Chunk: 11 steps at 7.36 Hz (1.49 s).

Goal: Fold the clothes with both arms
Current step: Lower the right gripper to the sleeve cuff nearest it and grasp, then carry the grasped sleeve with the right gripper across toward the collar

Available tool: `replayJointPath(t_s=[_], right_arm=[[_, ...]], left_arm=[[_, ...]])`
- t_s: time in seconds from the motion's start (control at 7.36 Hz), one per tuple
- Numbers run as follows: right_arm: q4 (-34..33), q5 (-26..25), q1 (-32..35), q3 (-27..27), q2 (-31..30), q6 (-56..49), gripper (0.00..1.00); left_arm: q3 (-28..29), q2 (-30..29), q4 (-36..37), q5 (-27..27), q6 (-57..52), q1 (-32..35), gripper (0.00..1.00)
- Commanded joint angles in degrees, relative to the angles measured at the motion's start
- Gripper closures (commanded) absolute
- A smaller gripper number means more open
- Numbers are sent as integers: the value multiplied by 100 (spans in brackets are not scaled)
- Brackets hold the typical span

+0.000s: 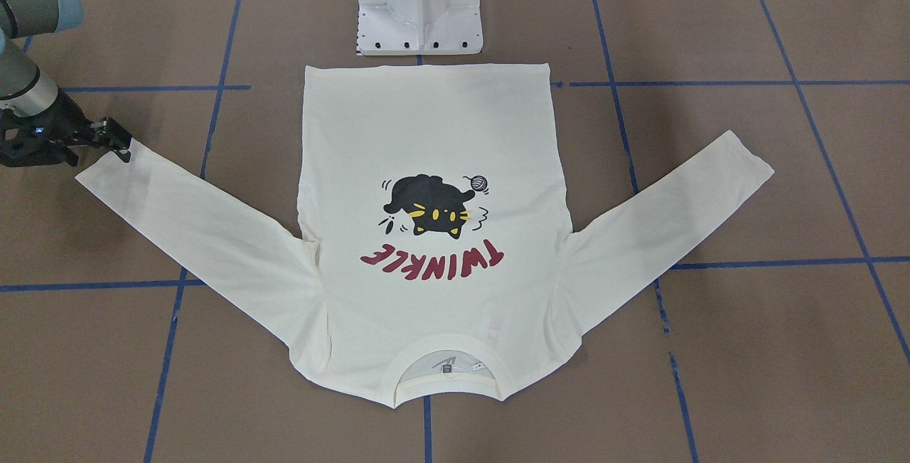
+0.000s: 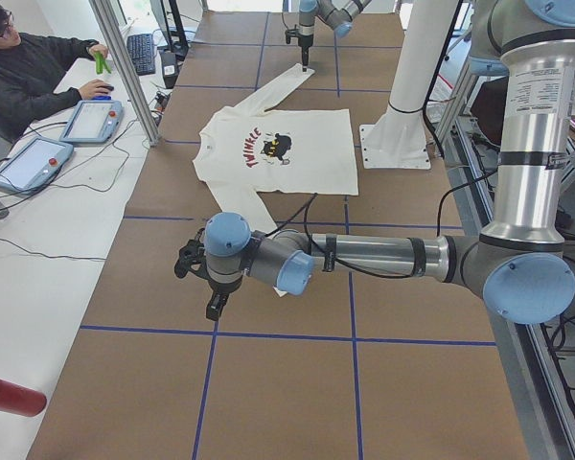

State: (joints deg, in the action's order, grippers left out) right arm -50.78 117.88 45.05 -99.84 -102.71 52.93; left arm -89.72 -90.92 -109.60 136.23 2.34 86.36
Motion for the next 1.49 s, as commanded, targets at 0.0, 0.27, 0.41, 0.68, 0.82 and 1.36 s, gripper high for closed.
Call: replayJointPath(t_s=[0.0,0.27,0.41,0.68,0.82,1.36], right_arm=[[-37,24,21,-10,-4,-2,57],[-46,59,21,-18,14,-2,79],[-46,60,30,-45,14,-2,87],[-46,94,100,-62,40,-2,100],[-37,121,161,-202,57,24,100],[-929,1202,1005,-186,2090,402,100]], left_arm=[[25,4,0,0,-6,-5,0],[16,-4,0,0,-6,-5,0],[16,-4,0,0,-6,-5,0],[33,-4,-26,0,-6,-5,0],[42,-4,-35,0,-6,-5,0],[25,-13,-44,-8,3,-5,0]])
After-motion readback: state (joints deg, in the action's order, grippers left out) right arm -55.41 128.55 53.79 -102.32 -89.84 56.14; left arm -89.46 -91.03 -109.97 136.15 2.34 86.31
